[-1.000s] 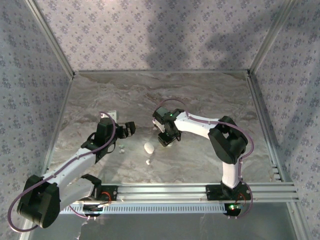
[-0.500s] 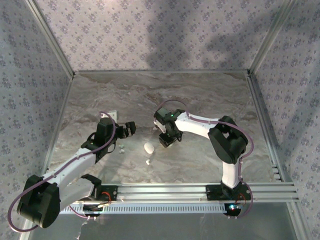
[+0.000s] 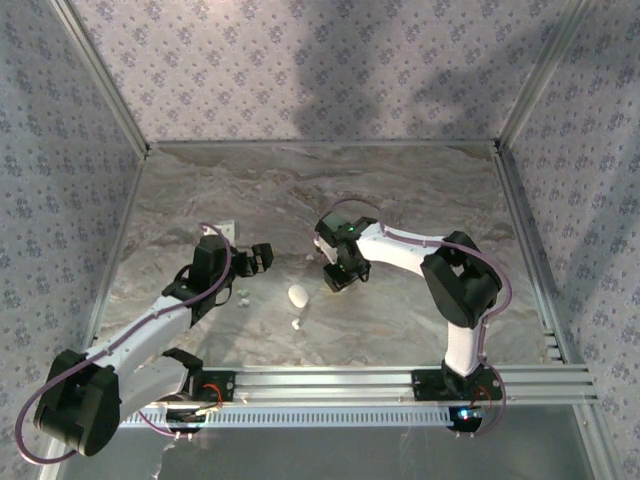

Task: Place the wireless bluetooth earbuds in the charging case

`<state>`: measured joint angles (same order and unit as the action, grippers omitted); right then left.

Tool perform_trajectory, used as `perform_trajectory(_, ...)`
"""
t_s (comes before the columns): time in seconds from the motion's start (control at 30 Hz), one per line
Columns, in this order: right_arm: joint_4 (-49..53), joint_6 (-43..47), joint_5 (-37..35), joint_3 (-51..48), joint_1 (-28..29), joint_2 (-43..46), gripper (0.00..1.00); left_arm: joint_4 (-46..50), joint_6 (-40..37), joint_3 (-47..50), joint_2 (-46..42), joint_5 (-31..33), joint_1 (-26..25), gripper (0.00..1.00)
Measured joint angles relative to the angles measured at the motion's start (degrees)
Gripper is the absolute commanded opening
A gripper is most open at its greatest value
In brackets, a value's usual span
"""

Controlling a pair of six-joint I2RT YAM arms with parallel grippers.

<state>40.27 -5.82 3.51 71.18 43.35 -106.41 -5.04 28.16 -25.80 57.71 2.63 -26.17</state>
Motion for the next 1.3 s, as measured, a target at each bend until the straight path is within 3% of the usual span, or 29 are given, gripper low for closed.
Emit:
perform_trajectory(0.4,-4.9,-5.3,5.7,-7.1,-6.4,5.6,0.41,-7.0,1.5,0.0,7.1,-9.8,-3.3,1.0)
perform_trajectory(0.7,-10.8,-8.9,17.3,-11.4,-13.5,10.4,0.42,-10.5,5.8,-6.3,16.6,-17.4,-10.0,1.0)
perform_trajectory(0.83,-12.7,-10.3,23.2,-12.6,-16.8,10.9,0.42,-13.8,9.4,-8.5,20.3,-18.9,-14.2,0.92)
perform_trajectory(1.03,-14.9,-12.7,29.7,-15.0,-19.7,13.4,0.42,-20.6,16.0,-8.5,27.5,-22.0,-15.1,0.74)
perform_trajectory(1.3,-17.5,-15.8,35.4,-17.0,-22.5,16.3,0.44,-30.8,22.9,-8.9,35.8,-27.3,-15.1,0.65)
